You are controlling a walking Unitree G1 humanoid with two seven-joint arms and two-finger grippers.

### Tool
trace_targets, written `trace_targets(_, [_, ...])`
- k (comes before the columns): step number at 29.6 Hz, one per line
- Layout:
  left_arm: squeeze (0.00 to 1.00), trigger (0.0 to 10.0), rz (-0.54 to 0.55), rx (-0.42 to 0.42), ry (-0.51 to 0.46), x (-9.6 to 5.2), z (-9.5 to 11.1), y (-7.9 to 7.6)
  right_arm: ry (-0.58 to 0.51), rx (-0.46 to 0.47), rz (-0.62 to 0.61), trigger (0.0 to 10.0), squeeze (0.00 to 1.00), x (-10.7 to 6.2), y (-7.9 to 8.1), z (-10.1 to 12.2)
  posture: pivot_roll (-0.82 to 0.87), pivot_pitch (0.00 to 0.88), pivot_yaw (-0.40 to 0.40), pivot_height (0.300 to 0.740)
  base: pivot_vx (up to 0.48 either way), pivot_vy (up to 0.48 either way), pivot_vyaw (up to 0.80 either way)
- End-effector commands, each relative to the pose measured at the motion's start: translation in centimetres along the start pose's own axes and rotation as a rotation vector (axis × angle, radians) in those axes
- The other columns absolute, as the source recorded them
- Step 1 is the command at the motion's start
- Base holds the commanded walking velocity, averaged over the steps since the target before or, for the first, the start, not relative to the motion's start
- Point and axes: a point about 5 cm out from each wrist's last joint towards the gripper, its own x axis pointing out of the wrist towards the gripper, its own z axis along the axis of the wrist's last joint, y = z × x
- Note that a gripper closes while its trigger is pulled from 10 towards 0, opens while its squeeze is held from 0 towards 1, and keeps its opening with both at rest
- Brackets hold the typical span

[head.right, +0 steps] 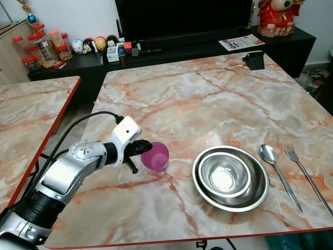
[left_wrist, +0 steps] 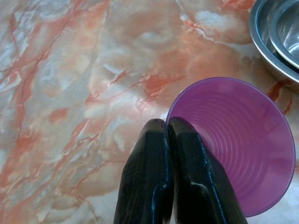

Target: Setting the table

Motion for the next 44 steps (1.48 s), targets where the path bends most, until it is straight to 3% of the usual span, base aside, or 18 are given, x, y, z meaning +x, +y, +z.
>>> trace_targets(1, [0.00, 10.0, 0.019, 0.022, 0.010, -0.14, 0.43, 0.63, -0.002, 0.011, 0.001, 10.0, 0.00, -0.01, 0.30, -0.02, -0.02, 0.000, 0.132, 0.740, 0.000, 0.000, 0.00])
trace_targets(2, [0.00, 10.0, 0.019, 0.019, 0.010, -0.15, 0.47, 0.68, -0.002, 0.012, 0.000, 10.0, 0.00, -0.01, 0.28, -0.05, -0.02, 0.000, 0.133, 0.740, 0.000, 0.000, 0.00])
trace_targets(3, [0.11, 10.0, 0.021, 0.020, 0.008, -0.15, 0.47, 0.71, -0.001, 0.013, 0.000, 10.0, 0.00, -0.02, 0.25, -0.08, -0.02, 0.000, 0.133, 0.740, 0.000, 0.000, 0.00])
trace_targets(4, [0.11, 10.0, 0.022, 0.021, 0.008, -0.16, 0.47, 0.73, 0.000, 0.013, -0.001, 10.0, 0.00, -0.02, 0.24, -0.11, -0.02, 0.000, 0.133, 0.740, 0.000, 0.000, 0.00])
trace_targets(6, [0.75, 10.0, 0.022, 0.024, 0.008, -0.20, 0.45, 0.73, 0.001, 0.013, -0.001, 10.0, 0.00, -0.03, 0.24, -0.13, -0.02, 0.000, 0.135, 0.740, 0.000, 0.000, 0.00])
trace_targets(8, [0.74, 10.0, 0.023, 0.022, 0.008, -0.22, 0.43, 0.72, 0.000, 0.016, -0.002, 10.0, 0.00, -0.03, 0.23, -0.14, -0.02, 0.000, 0.136, 0.740, 0.000, 0.000, 0.00])
trace_targets(9, [0.22, 10.0, 0.024, 0.023, 0.009, -0.24, 0.43, 0.72, 0.001, 0.017, -0.002, 10.0, 0.00, -0.03, 0.23, -0.15, -0.02, 0.000, 0.136, 0.740, 0.000, 0.000, 0.00])
trace_targets(10, [0.22, 10.0, 0.024, 0.023, 0.009, -0.24, 0.43, 0.72, 0.001, 0.017, -0.002, 10.0, 0.00, -0.03, 0.23, -0.15, -0.02, 0.000, 0.136, 0.740, 0.000, 0.000, 0.00])
trace_targets(11, [0.00, 10.0, 0.024, 0.023, 0.008, -0.25, 0.43, 0.72, 0.001, 0.017, -0.003, 10.0, 0.00, -0.03, 0.23, -0.15, -0.02, 0.000, 0.136, 0.740, 0.000, 0.000, 0.00])
trace_targets(24, [0.00, 10.0, 0.009, 0.021, 0.014, -0.34, 0.30, 0.48, 0.001, 0.010, 0.001, 10.0, 0.00, -0.04, 0.26, -0.18, -0.02, 0.000, 0.133, 0.740, 0.000, 0.000, 0.00])
trace_targets(30, [0.00, 10.0, 0.050, 0.087, 0.052, -0.29, -0.11, 0.77, 0.003, 0.008, 0.002, 10.0, 0.00, -0.04, 0.26, -0.22, -0.02, 0.000, 0.131, 0.740, 0.000, 0.000, 0.00])
trace_targets(36, [0.00, 10.0, 0.067, 0.062, 0.067, -0.12, -0.52, 0.83, 0.005, 0.007, 0.002, 10.0, 0.00, -0.06, 0.25, -0.29, -0.01, 0.000, 0.131, 0.740, 0.000, 0.000, 0.00])
trace_targets(44, [0.00, 10.0, 0.104, 0.063, 0.020, 0.16, 0.09, 0.87, 0.008, 0.003, 0.004, 10.0, 0.00, -0.07, 0.29, -0.39, -0.01, 0.000, 0.130, 0.740, 0.000, 0.000, 0.00])
